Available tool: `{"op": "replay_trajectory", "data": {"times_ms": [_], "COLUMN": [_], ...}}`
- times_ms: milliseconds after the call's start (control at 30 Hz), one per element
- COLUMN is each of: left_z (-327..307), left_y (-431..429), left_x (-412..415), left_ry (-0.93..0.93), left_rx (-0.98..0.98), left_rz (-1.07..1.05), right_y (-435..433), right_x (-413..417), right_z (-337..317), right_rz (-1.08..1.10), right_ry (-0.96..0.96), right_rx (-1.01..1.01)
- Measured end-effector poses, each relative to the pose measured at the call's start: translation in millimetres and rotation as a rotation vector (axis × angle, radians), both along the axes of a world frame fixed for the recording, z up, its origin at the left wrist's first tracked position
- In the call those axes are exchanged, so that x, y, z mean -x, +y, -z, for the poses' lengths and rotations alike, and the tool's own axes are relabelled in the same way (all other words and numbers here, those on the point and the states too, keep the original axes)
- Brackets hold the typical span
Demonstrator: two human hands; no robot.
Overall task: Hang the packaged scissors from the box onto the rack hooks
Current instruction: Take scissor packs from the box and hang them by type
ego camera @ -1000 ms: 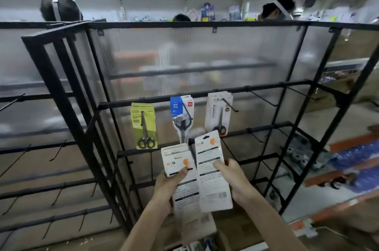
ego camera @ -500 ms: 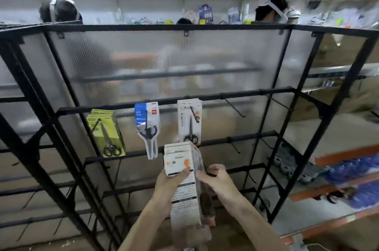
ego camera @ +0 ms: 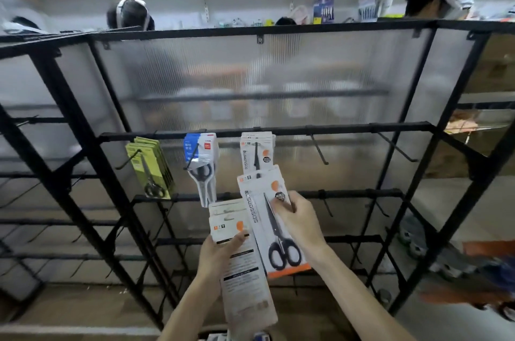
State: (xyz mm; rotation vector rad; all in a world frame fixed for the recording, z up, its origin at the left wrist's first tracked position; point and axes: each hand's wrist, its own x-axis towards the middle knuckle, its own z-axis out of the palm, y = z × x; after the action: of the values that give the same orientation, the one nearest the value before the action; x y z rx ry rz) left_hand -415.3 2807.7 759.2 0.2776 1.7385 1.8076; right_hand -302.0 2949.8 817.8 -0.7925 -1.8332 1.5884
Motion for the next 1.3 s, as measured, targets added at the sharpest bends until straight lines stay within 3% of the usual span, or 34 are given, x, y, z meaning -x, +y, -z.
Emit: {"op": "replay_trajectory", "data": {"times_ms": [267,667,1100,1300], "left_z": [-10,-9,-2,-6], "left_y": [-6,24,26,25], "left_x": [22,69,91,93], "left_ry": [0.001,0.031,-0.021,-0.035], "left_rx": [0.002,0.036,0.029,0.040], "left_rz": [-0.106,-0.043,-0.001,0.023], "right_y": [13,19,2,13], "right_x": [40,60,60,69], "right_z": [-1,13,21,18], "right_rz": [0.055,0.057,0.185,0.179], "right_ry": [0.019,-0.039,0.026,-0.039], "right_rx": [0.074,-0.108,-0.099,-0.082]}}
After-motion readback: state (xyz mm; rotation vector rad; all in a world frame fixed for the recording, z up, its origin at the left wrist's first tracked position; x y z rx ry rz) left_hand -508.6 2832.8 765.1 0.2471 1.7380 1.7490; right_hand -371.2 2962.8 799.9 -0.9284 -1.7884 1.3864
